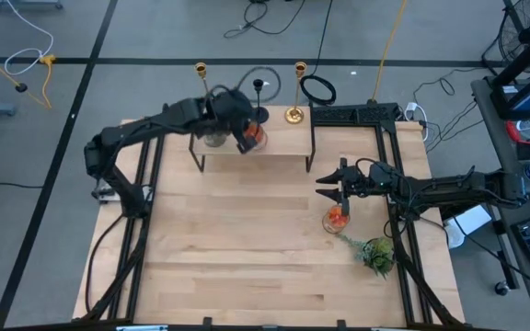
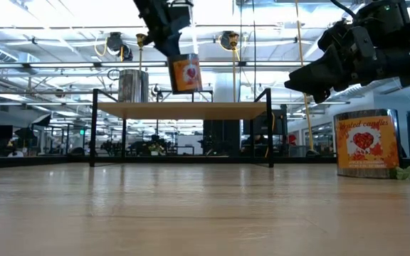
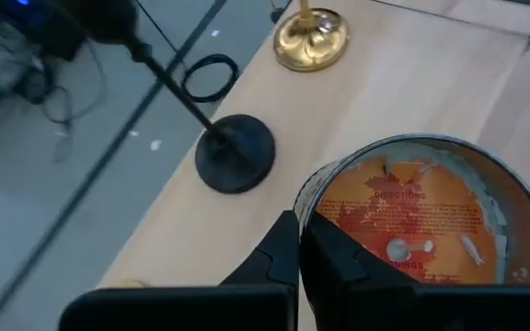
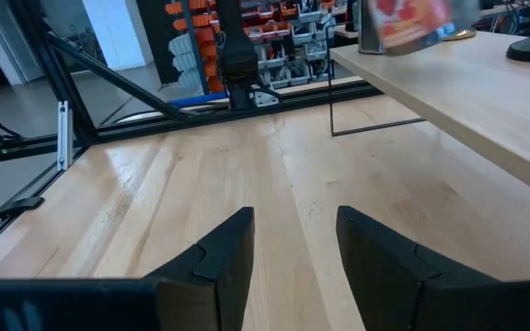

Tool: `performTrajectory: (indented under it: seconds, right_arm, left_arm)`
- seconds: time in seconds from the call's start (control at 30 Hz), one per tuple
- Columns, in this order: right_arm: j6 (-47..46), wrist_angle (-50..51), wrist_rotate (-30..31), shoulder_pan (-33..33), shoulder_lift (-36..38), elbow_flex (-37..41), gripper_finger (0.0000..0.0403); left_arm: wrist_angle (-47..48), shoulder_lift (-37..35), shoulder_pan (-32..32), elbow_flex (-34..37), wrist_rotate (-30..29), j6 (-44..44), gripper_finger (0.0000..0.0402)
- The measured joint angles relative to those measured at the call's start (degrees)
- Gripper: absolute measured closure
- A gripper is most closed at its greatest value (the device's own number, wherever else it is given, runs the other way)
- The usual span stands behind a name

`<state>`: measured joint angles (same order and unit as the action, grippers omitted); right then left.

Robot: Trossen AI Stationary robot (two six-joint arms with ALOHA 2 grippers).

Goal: Pick & Place candle stick holders
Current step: Put the bottom orange candle on the shelf, then put the orange candle on the shelf

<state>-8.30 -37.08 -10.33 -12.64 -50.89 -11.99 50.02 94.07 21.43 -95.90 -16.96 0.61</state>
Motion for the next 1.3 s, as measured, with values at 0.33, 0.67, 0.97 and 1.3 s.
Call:
performTrajectory:
  seconds: [0.33,0.67,0.97,1.3]
  right_arm:
    - [0.43,0.01,0.02,0.00,-0.02,0.00,0.0248]
    - [0.43,0.00,0.02,0.00,-0.02,0.00,0.0248]
    - [0.42,-0.44,0.02,0.00,-0.01,0.00,0.0248]
    - [0.42,-0.43,0.01,0.00,-0.01,0.00,0.0248]
  left_arm:
    - [-0.64,1.64,4.83,0.09,6.89,-3.34,0.0392]
    - [-0.74,3.49,5.77,0.04,6.40,-4.39,0.0391]
    - [-0.88,3.46,6.48,0.04,6.17,-4.25,0.0360]
    - [-7.60,3.46,6.52,0.02,6.41,-3.06,0.0326]
